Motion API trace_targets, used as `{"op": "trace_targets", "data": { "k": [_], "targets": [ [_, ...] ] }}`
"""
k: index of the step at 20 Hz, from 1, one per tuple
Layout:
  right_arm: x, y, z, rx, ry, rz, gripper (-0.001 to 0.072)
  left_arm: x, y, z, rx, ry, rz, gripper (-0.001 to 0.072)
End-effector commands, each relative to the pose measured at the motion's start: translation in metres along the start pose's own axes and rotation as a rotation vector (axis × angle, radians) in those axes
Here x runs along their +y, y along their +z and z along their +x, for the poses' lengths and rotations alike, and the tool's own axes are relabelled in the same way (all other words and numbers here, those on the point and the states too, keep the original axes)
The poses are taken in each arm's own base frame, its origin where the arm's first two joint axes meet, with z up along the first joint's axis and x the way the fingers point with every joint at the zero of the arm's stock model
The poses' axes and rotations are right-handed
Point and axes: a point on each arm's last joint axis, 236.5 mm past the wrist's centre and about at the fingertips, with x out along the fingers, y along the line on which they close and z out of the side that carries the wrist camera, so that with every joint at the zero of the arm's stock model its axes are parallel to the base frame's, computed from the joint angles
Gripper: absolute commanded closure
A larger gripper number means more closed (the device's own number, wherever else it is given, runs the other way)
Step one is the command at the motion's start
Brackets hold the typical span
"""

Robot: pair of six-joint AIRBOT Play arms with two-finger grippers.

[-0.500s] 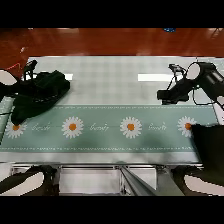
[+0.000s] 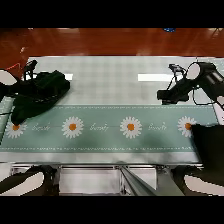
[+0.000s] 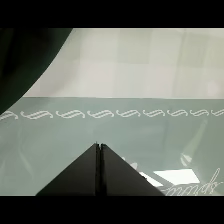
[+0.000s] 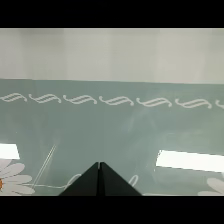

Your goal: Fold the shirts.

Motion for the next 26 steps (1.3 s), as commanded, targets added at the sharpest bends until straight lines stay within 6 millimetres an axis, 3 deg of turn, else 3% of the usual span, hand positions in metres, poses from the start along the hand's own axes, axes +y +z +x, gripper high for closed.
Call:
{"op": "trace_targets", "data": {
  "k": [1, 5, 7, 8, 9, 10, 12, 16, 17, 18, 19, 20, 21, 23, 26],
  "targets": [
    [0.0, 0.0, 0.0, 0.0, 0.0, 0.001, 0.0692, 0.0, 0.0, 0.0, -0.001, 0.001, 0.0, 0.0684],
    [-0.001, 0.002, 0.0, -0.007, -0.005, -0.002, 0.0692, 0.002, 0.016, 0.0, -0.07, 0.009, 0.001, 0.0684],
    [-0.005, 0.018, -0.001, -0.073, -0.021, -0.005, 0.0692, 0.004, 0.03, -0.002, -0.128, 0.016, 0.001, 0.0684],
    [-0.005, 0.023, -0.001, -0.095, -0.02, -0.006, 0.0691, 0.005, 0.037, -0.003, -0.157, 0.02, -0.001, 0.0628],
    [-0.006, 0.026, -0.002, -0.109, -0.023, -0.009, 0.0691, 0.006, 0.047, -0.008, -0.193, 0.023, 0.0, 0.0391],
    [-0.006, 0.026, -0.004, -0.113, -0.025, -0.019, 0.0691, 0.005, 0.059, -0.017, -0.228, 0.024, 0.0, 0.0204],
    [-0.01, 0.019, -0.007, -0.091, -0.044, -0.042, 0.0691, 0.003, 0.088, -0.054, -0.295, 0.023, 0.01, 0.0199],
    [-0.023, 0.001, -0.019, -0.039, -0.101, -0.056, 0.0673, 0.006, 0.143, -0.164, -0.489, 0.046, 0.026, 0.0199],
    [-0.029, -0.013, -0.021, 0.018, -0.123, -0.061, 0.0567, 0.009, 0.148, -0.192, -0.538, 0.063, 0.029, 0.0199],
    [-0.031, -0.029, -0.021, 0.084, -0.131, -0.088, 0.04, 0.014, 0.146, -0.213, -0.568, 0.083, 0.026, 0.0199],
    [-0.031, -0.036, -0.018, 0.107, -0.124, -0.097, 0.0348, 0.02, 0.139, -0.227, -0.582, 0.107, 0.022, 0.0199],
    [-0.032, -0.038, -0.013, 0.104, -0.124, -0.102, 0.0341, 0.032, 0.128, -0.233, -0.574, 0.155, 0.014, 0.0199],
    [-0.032, -0.039, -0.009, 0.091, -0.12, -0.1, 0.0311, 0.049, 0.117, -0.23, -0.551, 0.212, 0.005, 0.0199],
    [-0.02, -0.038, -0.001, 0.054, -0.063, -0.084, 0.03, 0.094, 0.096, -0.202, -0.463, 0.318, -0.039, 0.0199],
    [-0.003, -0.033, 0.003, 0.011, 0.008, -0.045, 0.03, 0.131, 0.069, -0.126, -0.316, 0.3, -0.144, 0.0199]
  ]
}}
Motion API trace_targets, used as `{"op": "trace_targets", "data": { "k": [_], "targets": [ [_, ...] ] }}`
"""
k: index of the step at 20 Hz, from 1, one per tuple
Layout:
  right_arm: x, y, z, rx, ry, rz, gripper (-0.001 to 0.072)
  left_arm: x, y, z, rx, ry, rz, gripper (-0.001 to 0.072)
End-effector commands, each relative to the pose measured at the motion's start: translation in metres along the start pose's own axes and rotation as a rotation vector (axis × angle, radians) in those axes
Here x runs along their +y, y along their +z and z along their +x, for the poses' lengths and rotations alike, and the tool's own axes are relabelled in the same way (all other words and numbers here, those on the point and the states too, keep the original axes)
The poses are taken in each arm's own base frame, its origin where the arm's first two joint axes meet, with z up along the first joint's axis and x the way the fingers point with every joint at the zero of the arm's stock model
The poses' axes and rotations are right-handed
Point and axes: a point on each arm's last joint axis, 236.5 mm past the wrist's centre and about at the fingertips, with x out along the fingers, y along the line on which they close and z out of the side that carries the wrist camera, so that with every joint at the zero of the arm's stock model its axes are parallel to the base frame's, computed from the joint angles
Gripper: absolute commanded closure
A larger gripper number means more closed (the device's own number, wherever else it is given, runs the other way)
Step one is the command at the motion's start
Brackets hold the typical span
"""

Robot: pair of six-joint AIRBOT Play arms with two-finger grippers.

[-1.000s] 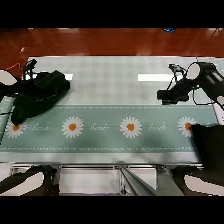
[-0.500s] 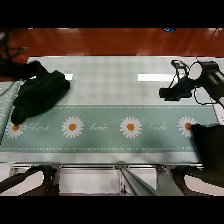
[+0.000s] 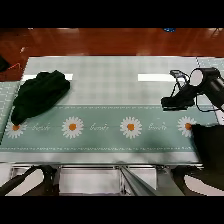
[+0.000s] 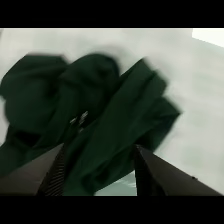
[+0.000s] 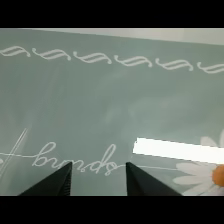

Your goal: Fold the shirts.

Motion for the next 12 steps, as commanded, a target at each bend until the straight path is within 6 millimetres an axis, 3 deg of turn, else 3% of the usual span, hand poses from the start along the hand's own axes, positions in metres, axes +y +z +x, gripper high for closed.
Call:
{"op": "trace_targets", "data": {
  "k": [1, 3, 6, 10, 12],
  "targets": [
    [0.014, 0.006, 0.003, -0.043, 0.062, 0.045, 0.03, 0.031, -0.059, 0.06, 0.164, 0.056, -0.053, 0.0199],
    [0.014, 0.006, 0.003, -0.045, 0.061, 0.06, 0.0301, 0.037, -0.079, 0.095, 0.235, 0.055, -0.066, 0.0199],
    [0.014, 0.006, 0.003, -0.042, 0.062, 0.083, 0.0303, 0.023, -0.102, 0.136, 0.32, 0.018, -0.071, 0.0199],
    [0.015, 0.006, 0.003, -0.044, 0.067, 0.103, 0.0308, 0.007, -0.138, 0.171, 0.442, -0.003, -0.04, 0.0199],
    [0.015, 0.006, 0.003, -0.042, 0.07, 0.104, 0.0308, 0.005, -0.153, 0.179, 0.493, -0.008, -0.037, 0.0201]
  ]
}}
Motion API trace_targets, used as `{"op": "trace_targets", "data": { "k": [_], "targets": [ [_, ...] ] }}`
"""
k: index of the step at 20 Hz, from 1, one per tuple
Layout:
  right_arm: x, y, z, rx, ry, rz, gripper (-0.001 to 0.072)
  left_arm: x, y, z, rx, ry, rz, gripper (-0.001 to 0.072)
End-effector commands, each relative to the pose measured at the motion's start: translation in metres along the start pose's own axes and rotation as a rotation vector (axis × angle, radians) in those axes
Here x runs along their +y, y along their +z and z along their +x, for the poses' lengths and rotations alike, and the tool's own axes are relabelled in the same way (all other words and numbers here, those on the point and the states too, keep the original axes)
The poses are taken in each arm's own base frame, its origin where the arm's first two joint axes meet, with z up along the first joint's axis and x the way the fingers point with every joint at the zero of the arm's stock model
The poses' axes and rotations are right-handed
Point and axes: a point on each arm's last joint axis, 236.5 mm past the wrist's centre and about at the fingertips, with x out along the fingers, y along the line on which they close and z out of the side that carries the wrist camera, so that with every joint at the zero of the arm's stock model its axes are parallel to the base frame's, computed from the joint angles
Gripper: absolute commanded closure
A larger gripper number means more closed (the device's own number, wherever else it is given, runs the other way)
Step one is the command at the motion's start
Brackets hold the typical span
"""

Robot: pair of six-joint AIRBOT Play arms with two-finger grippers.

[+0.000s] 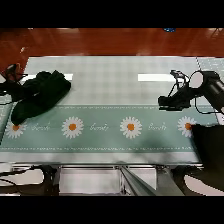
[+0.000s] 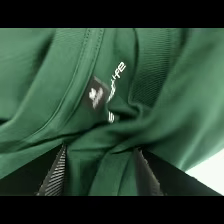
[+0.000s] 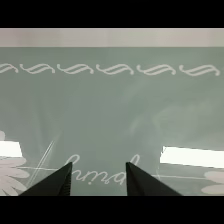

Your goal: Fold the shirts.

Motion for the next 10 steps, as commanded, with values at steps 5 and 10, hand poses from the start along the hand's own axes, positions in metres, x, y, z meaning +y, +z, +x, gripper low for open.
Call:
{"op": "trace_targets", "data": {
  "k": [5, 10],
  "targets": [
    [0.007, 0.011, -0.022, -0.095, 0.026, 0.006, 0.0308, -0.012, -0.022, 0.009, 0.168, -0.026, 0.049, 0.0685],
    [0.008, 0.034, -0.108, -0.433, 0.034, -0.027, 0.0311, -0.082, 0.061, -0.115, -0.163, -0.222, 0.086, 0.0685]
  ]
}}
